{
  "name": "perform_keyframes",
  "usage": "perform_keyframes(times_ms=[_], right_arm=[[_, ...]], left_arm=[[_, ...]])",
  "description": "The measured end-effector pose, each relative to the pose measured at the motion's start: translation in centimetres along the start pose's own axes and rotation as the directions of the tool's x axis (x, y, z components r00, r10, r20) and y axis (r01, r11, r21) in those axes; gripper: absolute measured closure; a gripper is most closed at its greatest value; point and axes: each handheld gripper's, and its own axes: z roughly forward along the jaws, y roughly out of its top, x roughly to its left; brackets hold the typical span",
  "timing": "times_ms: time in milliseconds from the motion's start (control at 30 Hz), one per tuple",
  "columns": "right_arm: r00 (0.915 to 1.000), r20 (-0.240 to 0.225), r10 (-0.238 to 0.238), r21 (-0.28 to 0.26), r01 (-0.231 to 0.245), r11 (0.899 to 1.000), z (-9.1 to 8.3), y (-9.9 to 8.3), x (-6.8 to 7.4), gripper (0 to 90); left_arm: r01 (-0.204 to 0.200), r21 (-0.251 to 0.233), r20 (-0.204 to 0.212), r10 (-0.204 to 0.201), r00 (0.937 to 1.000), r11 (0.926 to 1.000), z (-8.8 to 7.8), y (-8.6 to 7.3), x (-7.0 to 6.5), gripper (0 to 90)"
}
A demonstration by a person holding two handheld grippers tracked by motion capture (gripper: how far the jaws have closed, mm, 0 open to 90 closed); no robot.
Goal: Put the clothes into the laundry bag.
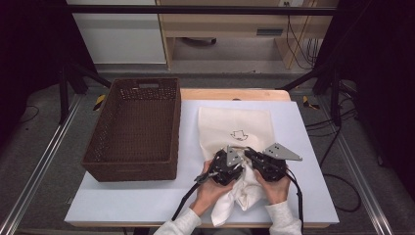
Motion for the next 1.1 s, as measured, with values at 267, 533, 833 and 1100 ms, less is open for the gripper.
perform_keyframes(times_ms=[267, 533, 833, 1100], right_arm=[[1.0000, 0.004, 0.002, -0.007, -0.002, 1.000, -0.3, 0.2, -0.1, 87.6], [0.9999, 0.014, -0.005, 0.000, 0.005, 1.000, -0.3, 0.0, -0.3, 87.4], [0.9998, 0.019, -0.008, 0.007, 0.008, 1.000, -0.1, 0.0, -0.1, 87.4], [0.9998, 0.017, -0.011, 0.008, 0.011, 1.000, -0.1, 0.0, -0.1, 87.4]], left_arm=[[0.064, -0.048, -0.007, -0.064, 0.9979, 0.9968, 0.6, -0.5, 1.0, 69.7], [0.097, -0.158, 0.006, -0.097, 0.9952, 0.9827, -5.4, -1.7, 1.9, 45.6], [0.117, -0.070, -0.051, -0.120, 0.9914, 0.9907, -6.0, -3.3, 4.0, 56.9], [0.145, -0.045, -0.049, -0.147, 0.9879, 0.9884, -5.4, -3.8, 4.4, 82.0]])
